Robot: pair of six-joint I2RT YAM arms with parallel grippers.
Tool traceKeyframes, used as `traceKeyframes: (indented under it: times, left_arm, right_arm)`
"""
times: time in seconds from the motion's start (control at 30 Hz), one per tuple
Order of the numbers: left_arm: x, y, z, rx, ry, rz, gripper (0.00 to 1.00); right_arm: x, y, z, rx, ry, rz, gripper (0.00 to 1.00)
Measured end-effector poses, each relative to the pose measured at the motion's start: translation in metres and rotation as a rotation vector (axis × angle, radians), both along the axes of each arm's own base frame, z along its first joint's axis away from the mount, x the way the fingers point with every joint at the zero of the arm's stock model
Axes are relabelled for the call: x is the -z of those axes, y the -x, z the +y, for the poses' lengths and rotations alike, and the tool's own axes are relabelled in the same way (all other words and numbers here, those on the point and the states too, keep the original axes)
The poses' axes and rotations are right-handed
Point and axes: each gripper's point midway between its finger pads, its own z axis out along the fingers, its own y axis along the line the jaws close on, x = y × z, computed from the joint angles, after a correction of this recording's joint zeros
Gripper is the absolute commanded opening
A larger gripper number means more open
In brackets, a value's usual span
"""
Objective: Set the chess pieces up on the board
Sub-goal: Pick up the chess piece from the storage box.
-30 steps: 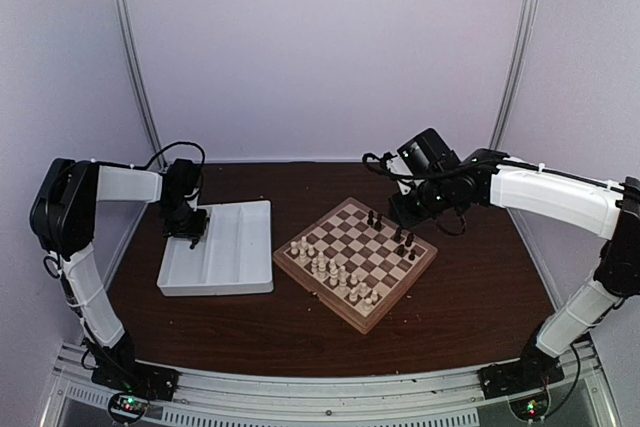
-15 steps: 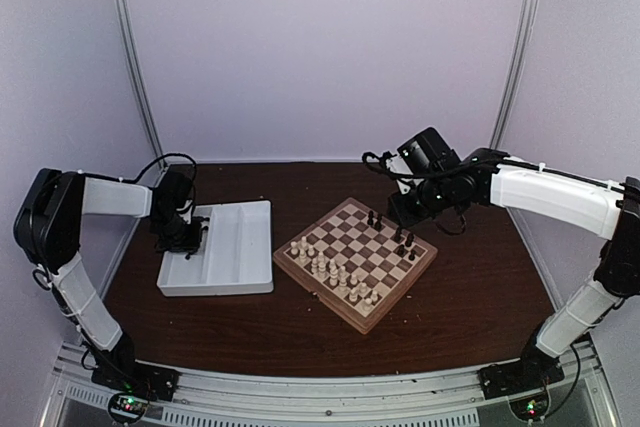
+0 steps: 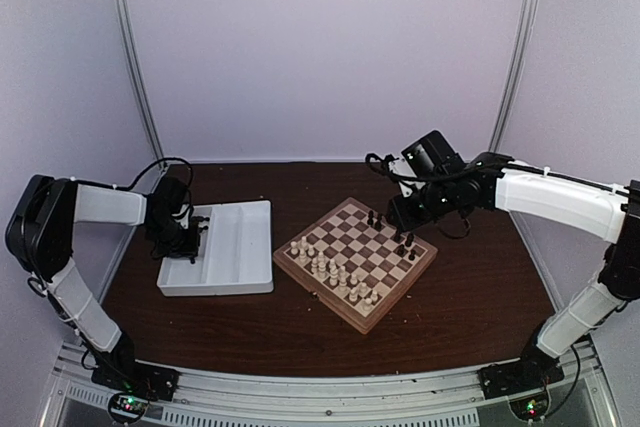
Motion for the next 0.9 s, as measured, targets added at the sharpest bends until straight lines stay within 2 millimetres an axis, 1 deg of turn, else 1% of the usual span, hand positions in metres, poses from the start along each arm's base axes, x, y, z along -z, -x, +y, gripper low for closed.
traceKeyframes:
  times: [0.07,0.17,0.27,0.37,0.5,0.57,0.67,0.73,0.9]
  left_arm:
    - [-0.001,0.007,-0.003,0.009,0.025,-0.003,0.09]
    - [-0.004,0.025,-0.007,0.024,0.066,-0.004,0.09]
    - [-0.015,0.039,-0.011,0.038,0.113,-0.041,0.09]
    - [-0.035,0.039,-0.017,0.055,0.157,-0.123,0.09]
    - [-0.06,0.036,-0.023,0.077,0.202,-0.225,0.09]
    - [-0.069,0.036,-0.025,0.088,0.221,-0.264,0.09]
    - [-0.076,0.04,-0.031,0.113,0.257,-0.297,0.09]
    - [-0.078,0.043,-0.038,0.147,0.294,-0.305,0.09]
    - [-0.095,0.046,-0.07,0.284,0.455,-0.365,0.1]
  right_arm:
    - [-0.001,0.002,0.003,-0.006,-0.022,0.008,0.3]
    - [-0.003,0.004,0.01,-0.02,-0.056,0.016,0.3]
    - [-0.006,0.008,0.021,-0.043,-0.1,0.027,0.3]
    - [-0.008,0.012,0.034,-0.07,-0.14,0.037,0.3]
    - [-0.002,0.016,0.057,-0.112,-0.164,0.068,0.3]
    - [0.001,0.017,0.072,-0.138,-0.17,0.077,0.3]
    - [0.006,0.02,0.088,-0.167,-0.177,0.091,0.3]
    - [0.007,0.022,0.097,-0.181,-0.185,0.094,0.31]
    - [0.004,0.027,0.12,-0.211,-0.248,0.121,0.32]
